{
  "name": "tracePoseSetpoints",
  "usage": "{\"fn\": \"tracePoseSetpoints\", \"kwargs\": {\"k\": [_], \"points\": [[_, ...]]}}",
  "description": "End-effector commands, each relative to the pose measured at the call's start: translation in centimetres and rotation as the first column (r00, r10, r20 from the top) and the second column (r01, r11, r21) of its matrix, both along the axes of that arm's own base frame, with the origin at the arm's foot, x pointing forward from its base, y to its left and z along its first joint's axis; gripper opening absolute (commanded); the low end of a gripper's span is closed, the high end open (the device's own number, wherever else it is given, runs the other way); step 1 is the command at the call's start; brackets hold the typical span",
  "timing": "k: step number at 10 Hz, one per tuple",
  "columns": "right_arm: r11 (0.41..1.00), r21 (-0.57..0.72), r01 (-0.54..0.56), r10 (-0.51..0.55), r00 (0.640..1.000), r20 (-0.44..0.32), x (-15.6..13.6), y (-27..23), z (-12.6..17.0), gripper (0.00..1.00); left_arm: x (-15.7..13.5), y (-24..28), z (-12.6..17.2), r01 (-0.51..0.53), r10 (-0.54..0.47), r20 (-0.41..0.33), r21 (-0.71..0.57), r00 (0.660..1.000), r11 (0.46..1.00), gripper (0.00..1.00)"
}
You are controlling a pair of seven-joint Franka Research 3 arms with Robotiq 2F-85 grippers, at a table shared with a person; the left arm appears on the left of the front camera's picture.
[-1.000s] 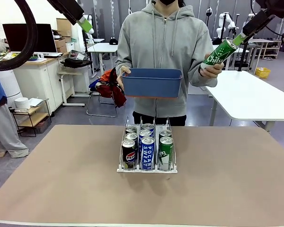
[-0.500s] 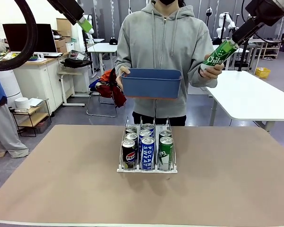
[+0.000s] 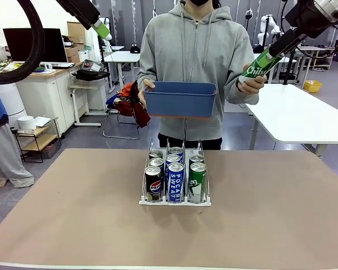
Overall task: Fill the beverage cans into the dispenser.
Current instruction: Pick up the Sprite handed by the human.
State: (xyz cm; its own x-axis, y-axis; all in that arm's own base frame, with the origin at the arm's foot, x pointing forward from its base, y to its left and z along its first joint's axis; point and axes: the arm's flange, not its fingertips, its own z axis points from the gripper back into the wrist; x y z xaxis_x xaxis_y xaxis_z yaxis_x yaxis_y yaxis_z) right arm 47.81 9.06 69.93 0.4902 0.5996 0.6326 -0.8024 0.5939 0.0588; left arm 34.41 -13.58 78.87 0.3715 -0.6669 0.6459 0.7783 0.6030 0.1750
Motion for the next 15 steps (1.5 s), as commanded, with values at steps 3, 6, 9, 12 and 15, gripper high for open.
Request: {"fn": "tracePoseSetpoints", "kwargs": {"k": [3, 6, 9, 12, 15], "points": [[1.000, 0.003, 0.001, -0.001, 1.000, -0.001, 0.1, 0.1, -0.2, 1.00, -0.1, 0.2, -0.1, 0.008, -0.008, -0.006, -0.006, 1.000, 1.000, 1.00], [1.000, -0.003, -0.028, 0.028, 0.999, 0.025, 0.0, -0.1, 0.0, 0.40, -0.1, 0.2, -0.1, 0.008, -0.008, -0.006, -0.006, 1.000, 1.000, 1.00], [1.000, -0.018, -0.006, 0.007, 0.999, 0.034, -0.2, -0.1, 0.2, 0.35, -0.1, 0.2, -0.1, 0.008, -0.008, -0.006, -0.006, 1.000, 1.000, 1.00], [1.000, -0.020, -0.013, 0.014, 0.999, 0.040, -0.2, -0.1, 0.4, 0.00, -0.1, 0.2, -0.1, 0.008, -0.008, -0.006, -0.006, 1.000, 1.000, 1.00], [1.000, -0.015, -0.026, 0.026, 0.999, 0.031, -0.4, -0.3, 0.3, 0.00, -0.1, 0.2, -0.1, 0.008, -0.008, -0.006, -0.006, 1.000, 1.000, 1.00]]}}
